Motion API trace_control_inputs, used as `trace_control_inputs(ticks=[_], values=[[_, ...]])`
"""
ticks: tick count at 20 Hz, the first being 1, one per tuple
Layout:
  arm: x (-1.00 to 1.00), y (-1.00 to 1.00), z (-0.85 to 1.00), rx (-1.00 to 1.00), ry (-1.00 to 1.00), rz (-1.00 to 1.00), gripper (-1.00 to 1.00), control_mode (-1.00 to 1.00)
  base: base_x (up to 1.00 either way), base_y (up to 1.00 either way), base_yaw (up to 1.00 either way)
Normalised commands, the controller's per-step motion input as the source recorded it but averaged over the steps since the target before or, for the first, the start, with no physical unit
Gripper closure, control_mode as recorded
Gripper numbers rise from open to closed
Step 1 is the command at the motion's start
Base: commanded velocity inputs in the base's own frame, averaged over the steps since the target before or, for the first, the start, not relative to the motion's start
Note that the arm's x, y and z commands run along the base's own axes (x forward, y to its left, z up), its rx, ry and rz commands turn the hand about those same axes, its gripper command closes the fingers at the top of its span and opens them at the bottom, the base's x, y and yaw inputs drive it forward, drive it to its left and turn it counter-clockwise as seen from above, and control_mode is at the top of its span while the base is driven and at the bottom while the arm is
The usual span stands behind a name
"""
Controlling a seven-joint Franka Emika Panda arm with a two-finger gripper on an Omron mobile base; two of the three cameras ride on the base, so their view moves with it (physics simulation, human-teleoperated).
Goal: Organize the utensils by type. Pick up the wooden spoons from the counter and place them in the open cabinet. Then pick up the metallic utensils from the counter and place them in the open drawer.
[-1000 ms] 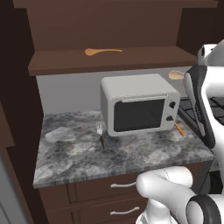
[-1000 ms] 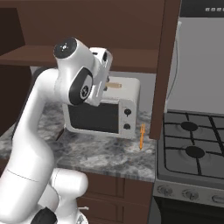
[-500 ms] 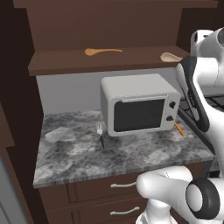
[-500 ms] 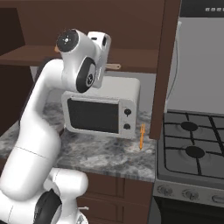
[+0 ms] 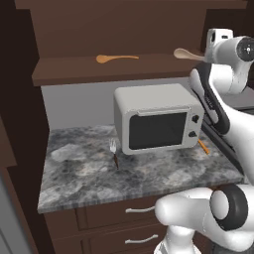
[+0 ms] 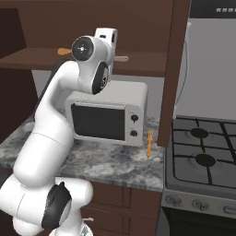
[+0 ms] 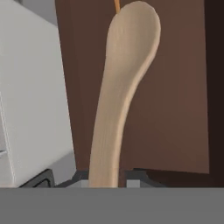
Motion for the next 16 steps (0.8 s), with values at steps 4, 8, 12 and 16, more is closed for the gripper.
trace_control_inputs(ticks=[4,8,12,16], values=[[0.64,0.06,0.40,0.00,0.03,0.04,1.00,-1.00,0.00,0.00,0.00],[0.61,0.01,0.22,0.00,0.07,0.08,1.00,-1.00,0.00,0.00,0.00],[0.62,0.09,-0.18,-0.06,-0.01,0.05,1.00,-1.00,0.00,0.00,0.00],[0.63,0.06,-0.06,-0.01,-0.02,0.06,1.00,-1.00,0.00,0.00,0.00]])
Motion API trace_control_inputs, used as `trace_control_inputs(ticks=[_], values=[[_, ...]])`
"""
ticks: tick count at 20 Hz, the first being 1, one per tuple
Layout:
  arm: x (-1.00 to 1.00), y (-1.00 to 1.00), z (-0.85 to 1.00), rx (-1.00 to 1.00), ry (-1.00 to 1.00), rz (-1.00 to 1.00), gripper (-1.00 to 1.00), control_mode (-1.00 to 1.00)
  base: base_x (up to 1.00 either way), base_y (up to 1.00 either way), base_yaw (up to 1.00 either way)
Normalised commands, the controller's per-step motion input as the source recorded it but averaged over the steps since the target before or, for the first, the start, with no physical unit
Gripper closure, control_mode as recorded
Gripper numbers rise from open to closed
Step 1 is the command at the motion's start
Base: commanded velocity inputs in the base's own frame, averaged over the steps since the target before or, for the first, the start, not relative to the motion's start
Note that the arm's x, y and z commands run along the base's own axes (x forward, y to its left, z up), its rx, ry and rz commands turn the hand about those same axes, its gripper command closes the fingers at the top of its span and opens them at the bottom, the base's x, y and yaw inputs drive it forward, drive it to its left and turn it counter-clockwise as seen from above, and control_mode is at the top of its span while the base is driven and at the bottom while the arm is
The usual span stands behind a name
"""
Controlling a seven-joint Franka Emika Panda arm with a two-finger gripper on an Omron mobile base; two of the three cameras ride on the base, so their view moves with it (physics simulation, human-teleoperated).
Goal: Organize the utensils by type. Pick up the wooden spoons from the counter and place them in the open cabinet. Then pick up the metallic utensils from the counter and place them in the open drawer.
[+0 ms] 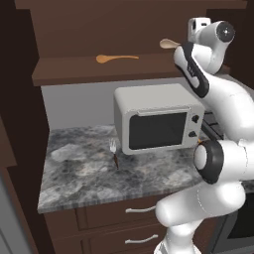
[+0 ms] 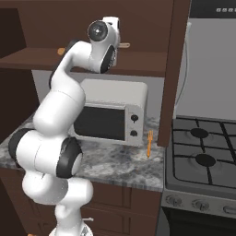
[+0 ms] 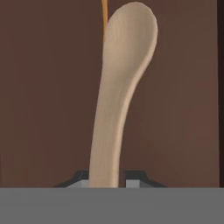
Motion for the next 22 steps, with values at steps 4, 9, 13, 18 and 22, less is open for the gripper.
trace_control_inputs(ticks=[4,9,13,18,22], values=[[0.60,0.02,-0.06,0.00,0.00,0.08,1.00,-1.00,0.00,0.00,0.00],[0.37,0.00,-0.19,0.00,0.01,0.06,1.00,-1.00,0.00,0.00,0.00],[0.35,0.00,-0.16,0.00,0.00,0.07,1.00,-1.00,0.00,0.00,0.00],[0.34,0.01,-0.13,0.00,0.00,0.03,1.00,-1.00,0.00,0.00,0.00],[0.46,0.03,-0.10,0.00,0.00,0.03,1.00,-1.00,0.00,0.00,0.00]])
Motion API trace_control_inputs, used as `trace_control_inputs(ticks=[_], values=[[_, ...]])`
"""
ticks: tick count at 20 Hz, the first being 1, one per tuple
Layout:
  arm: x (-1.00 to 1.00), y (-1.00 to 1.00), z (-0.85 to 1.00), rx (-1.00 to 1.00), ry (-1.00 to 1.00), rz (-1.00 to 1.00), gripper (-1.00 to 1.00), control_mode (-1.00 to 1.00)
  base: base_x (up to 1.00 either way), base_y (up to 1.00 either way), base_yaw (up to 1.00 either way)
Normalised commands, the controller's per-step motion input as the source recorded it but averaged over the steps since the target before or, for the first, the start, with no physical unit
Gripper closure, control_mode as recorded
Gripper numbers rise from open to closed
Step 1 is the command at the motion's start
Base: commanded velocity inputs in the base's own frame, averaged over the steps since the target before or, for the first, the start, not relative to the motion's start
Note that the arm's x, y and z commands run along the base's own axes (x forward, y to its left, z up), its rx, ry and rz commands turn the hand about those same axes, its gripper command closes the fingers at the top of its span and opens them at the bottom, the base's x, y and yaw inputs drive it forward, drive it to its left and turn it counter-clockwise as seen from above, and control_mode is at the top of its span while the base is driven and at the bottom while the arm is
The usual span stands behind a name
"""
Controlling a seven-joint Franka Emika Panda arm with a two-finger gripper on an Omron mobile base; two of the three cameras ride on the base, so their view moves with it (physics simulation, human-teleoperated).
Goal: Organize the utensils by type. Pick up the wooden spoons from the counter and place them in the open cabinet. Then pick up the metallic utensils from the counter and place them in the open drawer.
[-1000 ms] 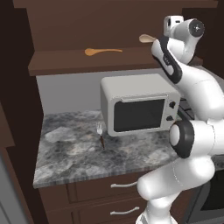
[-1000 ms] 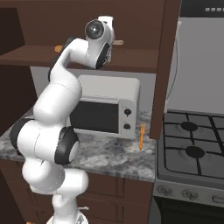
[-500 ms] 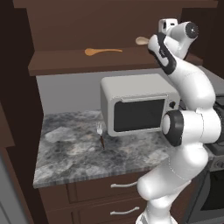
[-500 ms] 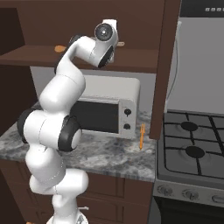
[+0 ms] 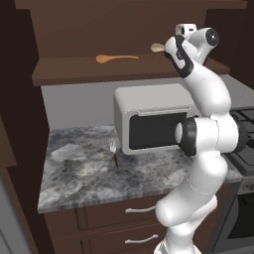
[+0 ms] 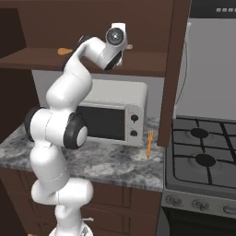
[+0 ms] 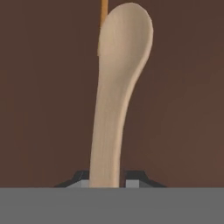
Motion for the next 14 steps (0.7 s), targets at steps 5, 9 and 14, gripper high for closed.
trace_control_inputs(ticks=[5,9,14], values=[[0.45,0.08,-0.07,0.00,0.00,0.03,1.00,-1.00,0.00,0.00,0.00],[0.32,0.08,-0.03,0.00,-0.01,0.07,1.00,-1.00,0.00,0.00,0.00],[0.27,0.12,-0.15,0.00,0.00,0.07,-1.00,-1.00,0.00,0.00,0.00]])
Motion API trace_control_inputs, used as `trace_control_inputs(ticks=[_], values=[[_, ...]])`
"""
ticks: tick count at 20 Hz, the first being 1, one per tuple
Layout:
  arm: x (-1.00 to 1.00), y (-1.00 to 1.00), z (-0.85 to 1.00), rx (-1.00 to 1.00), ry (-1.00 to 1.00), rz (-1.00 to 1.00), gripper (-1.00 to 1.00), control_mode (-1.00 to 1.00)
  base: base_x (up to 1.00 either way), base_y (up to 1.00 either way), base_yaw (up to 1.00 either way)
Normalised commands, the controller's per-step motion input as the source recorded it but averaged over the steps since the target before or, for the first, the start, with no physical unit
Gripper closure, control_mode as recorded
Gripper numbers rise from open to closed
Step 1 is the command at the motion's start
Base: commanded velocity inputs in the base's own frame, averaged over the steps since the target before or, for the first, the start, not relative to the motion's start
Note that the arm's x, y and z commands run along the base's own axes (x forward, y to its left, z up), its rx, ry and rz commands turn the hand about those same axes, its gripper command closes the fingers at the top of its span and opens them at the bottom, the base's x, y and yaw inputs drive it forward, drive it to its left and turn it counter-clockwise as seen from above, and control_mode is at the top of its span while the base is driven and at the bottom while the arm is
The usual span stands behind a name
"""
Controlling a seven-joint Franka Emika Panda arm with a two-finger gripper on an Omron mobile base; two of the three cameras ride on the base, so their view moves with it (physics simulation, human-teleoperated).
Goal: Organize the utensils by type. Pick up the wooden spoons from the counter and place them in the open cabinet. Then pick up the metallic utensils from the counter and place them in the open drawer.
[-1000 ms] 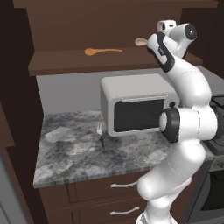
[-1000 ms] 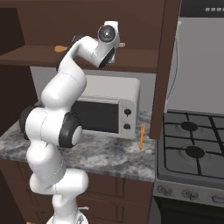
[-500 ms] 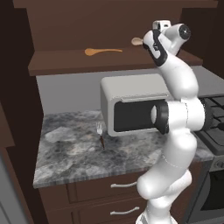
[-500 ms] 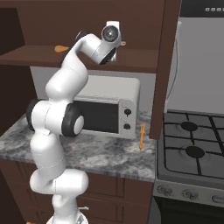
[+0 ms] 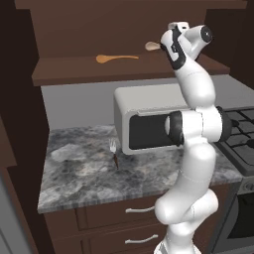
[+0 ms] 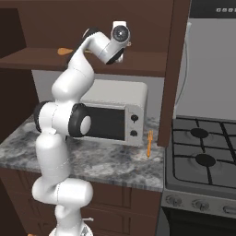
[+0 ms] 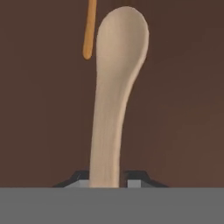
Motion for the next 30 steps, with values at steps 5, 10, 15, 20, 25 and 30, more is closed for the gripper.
trace_control_inputs(ticks=[5,10,15,20,25,30], values=[[0.23,0.05,-0.17,0.00,0.00,0.08,-1.00,-1.00,0.00,0.00,0.00],[0.14,0.02,-0.13,0.00,0.00,0.10,-1.00,-1.00,0.00,0.00,0.00],[0.01,0.00,-0.16,0.00,0.03,0.12,-1.00,-1.00,0.00,0.00,0.00],[-0.13,-0.03,-0.04,-0.05,0.00,0.10,-1.00,-1.00,0.00,0.00,0.00],[-0.09,0.00,-0.04,-0.06,0.00,0.06,-1.00,-1.00,0.00,0.00,0.00],[-0.06,0.02,-0.09,-0.03,0.07,0.02,-1.00,-1.00,0.00,0.00,0.00]])
